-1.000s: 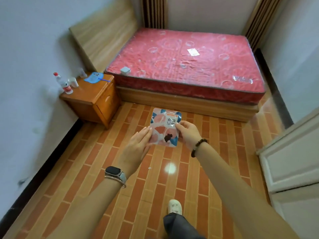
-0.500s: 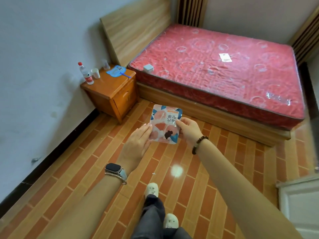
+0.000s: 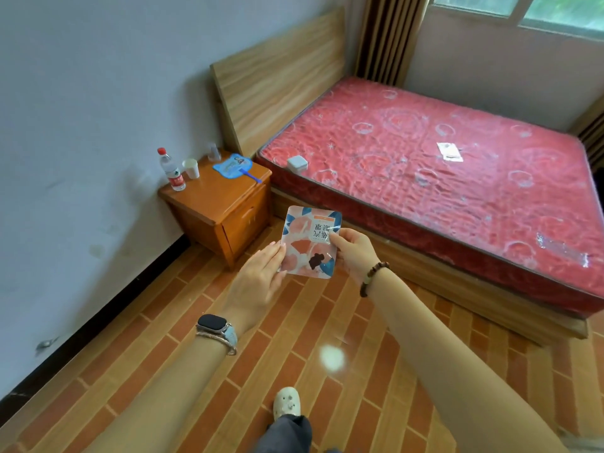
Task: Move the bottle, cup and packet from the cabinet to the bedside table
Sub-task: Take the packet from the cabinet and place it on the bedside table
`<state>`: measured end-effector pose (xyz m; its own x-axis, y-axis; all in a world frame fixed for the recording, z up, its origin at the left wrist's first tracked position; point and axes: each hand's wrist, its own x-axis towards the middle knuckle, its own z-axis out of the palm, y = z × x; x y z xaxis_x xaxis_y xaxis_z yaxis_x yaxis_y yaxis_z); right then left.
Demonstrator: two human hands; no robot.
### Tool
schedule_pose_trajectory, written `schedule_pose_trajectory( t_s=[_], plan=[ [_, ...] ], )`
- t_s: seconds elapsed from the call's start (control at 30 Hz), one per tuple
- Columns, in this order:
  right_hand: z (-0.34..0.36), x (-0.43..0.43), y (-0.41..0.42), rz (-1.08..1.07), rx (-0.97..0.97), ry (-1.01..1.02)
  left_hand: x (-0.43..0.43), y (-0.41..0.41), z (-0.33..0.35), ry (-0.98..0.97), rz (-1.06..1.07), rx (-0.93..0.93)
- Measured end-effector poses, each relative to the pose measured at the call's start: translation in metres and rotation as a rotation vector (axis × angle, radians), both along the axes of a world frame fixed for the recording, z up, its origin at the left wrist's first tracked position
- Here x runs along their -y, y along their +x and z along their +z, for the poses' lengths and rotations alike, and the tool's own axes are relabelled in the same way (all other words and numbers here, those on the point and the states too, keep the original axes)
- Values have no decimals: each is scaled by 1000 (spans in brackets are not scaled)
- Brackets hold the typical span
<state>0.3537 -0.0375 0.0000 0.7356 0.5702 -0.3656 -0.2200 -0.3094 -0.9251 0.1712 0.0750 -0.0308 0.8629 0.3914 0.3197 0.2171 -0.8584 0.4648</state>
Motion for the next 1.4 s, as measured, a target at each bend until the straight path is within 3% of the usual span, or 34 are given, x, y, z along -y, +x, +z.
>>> schedule_pose_trajectory(
  t_s=[0.53, 1.0, 1.4],
  plan=[
    [-14, -167, 91, 128, -18, 0, -146, 77, -6, 78, 104, -74],
    [-18, -326, 204, 343, -62, 38, -257, 179, -7, 79, 370, -114],
    [-53, -445, 228, 429, -141, -36, -351, 200, -35, 1, 471, -172]
  ],
)
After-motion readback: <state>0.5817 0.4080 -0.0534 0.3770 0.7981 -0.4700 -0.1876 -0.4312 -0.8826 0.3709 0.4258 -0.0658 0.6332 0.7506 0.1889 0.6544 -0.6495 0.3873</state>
